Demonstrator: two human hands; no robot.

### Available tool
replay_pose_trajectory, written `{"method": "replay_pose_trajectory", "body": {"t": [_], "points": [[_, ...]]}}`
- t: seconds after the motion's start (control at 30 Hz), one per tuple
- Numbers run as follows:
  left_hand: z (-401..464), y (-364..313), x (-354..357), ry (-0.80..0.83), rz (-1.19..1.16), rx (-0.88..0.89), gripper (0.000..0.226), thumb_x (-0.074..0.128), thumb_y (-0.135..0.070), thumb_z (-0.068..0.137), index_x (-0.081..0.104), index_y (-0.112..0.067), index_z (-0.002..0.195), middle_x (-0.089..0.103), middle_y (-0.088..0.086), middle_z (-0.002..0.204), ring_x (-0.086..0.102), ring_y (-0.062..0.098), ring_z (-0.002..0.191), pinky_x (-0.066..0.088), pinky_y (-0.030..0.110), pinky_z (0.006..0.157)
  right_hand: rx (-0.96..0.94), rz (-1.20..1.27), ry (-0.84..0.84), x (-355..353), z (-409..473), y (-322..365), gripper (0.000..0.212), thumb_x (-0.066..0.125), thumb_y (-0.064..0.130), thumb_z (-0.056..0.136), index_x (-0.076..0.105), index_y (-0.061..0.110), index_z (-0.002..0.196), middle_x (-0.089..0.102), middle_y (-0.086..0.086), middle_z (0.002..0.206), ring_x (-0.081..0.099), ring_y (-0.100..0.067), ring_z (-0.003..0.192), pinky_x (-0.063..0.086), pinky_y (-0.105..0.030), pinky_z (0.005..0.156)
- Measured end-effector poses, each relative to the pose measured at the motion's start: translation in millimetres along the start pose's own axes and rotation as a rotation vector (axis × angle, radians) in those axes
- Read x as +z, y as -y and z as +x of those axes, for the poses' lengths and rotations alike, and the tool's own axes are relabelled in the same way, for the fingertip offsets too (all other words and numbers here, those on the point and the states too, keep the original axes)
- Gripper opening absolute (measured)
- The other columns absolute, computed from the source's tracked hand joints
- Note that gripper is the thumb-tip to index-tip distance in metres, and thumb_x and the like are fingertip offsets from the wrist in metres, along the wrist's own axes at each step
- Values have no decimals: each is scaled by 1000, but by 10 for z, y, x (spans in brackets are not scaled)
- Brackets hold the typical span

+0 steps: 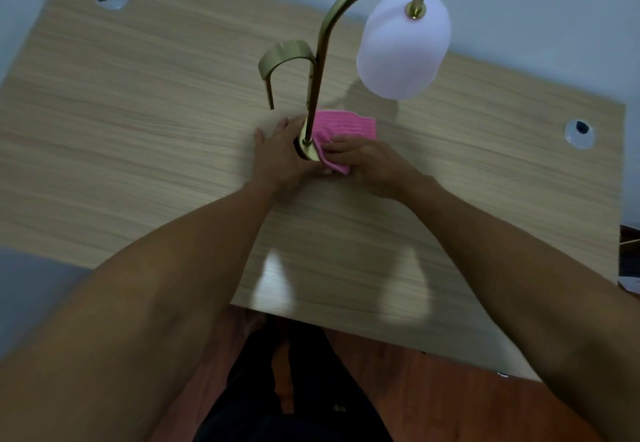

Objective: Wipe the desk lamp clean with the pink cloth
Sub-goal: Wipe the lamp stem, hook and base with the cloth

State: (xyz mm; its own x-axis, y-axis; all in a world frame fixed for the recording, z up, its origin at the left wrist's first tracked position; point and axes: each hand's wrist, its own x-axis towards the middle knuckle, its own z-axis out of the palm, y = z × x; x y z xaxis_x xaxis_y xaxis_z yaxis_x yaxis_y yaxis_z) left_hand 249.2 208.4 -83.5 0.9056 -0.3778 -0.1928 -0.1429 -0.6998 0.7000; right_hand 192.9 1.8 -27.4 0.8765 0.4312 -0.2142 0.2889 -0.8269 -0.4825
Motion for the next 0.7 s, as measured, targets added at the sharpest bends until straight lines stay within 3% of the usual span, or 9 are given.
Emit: {"method": "replay_pose_trajectory", "body": {"t": [0.17, 0.3, 0.37, 0.47, 0.53, 0.6, 0.63, 0.67, 0.7], "points": [[0, 7, 29, -21, 14, -47, 115, 85, -65, 57, 36, -33, 156, 44, 0, 162, 21, 20, 159, -7, 56, 127, 89, -27, -64, -119, 48, -97, 40, 60, -3, 96, 63, 5, 135, 59, -14, 146, 51, -27, 142, 36, -49, 121], [-2, 12, 36, -14, 16, -21, 113, 83, -66, 59, 37, -31, 156, 45, 0, 161, 22, 22, 158, -6, 58, 126, 20, -48, -15, -43, 42, -24, 43, 59, 0, 98, 59, 7, 140, 54, -12, 151, 44, -24, 146, 28, -40, 122], [2, 11, 27, -11, 23, -43, 114, 85, -64, 59, 36, -31, 156, 43, 1, 162, 21, 20, 159, -7, 58, 127, 36, -40, -16, -130, -15, -141, 41, 61, -3, 95, 64, 6, 135, 60, -13, 144, 52, -26, 140, 31, -34, 118], [4, -10, 25, -6, 20, -70, 116, 87, -63, 58, 35, -30, 157, 41, 3, 163, 19, 18, 159, -8, 55, 127, 318, 151, -210, -298, 68, -317, 32, 57, -2, 94, 74, 5, 120, 71, -13, 127, 61, -29, 125, 39, -27, 108], [5, -11, 29, -4, 9, -73, 117, 87, -63, 58, 36, -29, 157, 42, 3, 163, 19, 19, 159, -8, 56, 127, 398, 354, -356, -343, 226, -258, 26, 48, -15, 87, 71, -7, 96, 69, -19, 107, 60, -37, 111, 48, -42, 102], [7, -16, 27, -1, 5, -77, 116, 88, -62, 57, 37, -30, 157, 43, 3, 162, 20, 20, 159, -5, 58, 127, 305, 526, -322, -293, 404, -111, 24, 39, -23, 81, 57, -8, 75, 57, -28, 86, 55, -45, 93, 45, -51, 87], [11, -18, 26, 1, 10, -76, 116, 87, -63, 57, 37, -30, 156, 43, 3, 162, 21, 20, 159, -4, 59, 127, 281, 543, -259, -243, 456, -29, 26, 39, -21, 84, 58, -7, 76, 56, -28, 86, 55, -45, 92, 44, -53, 87], [16, -19, 27, 3, 15, -75, 115, 87, -63, 57, 37, -31, 156, 43, 2, 162, 21, 20, 158, -3, 59, 127, 307, 554, -168, -183, 478, 51, 28, 41, -16, 91, 67, -7, 88, 62, -29, 99, 59, -42, 102, 45, -53, 95], [18, -20, 29, 5, 22, -75, 114, 87, -63, 58, 37, -32, 156, 43, 2, 162, 21, 20, 158, -3, 58, 127, 331, 501, -123, -120, 469, 92, 33, 43, -11, 97, 71, -3, 112, 66, -25, 123, 59, -36, 120, 43, -44, 108]]}}
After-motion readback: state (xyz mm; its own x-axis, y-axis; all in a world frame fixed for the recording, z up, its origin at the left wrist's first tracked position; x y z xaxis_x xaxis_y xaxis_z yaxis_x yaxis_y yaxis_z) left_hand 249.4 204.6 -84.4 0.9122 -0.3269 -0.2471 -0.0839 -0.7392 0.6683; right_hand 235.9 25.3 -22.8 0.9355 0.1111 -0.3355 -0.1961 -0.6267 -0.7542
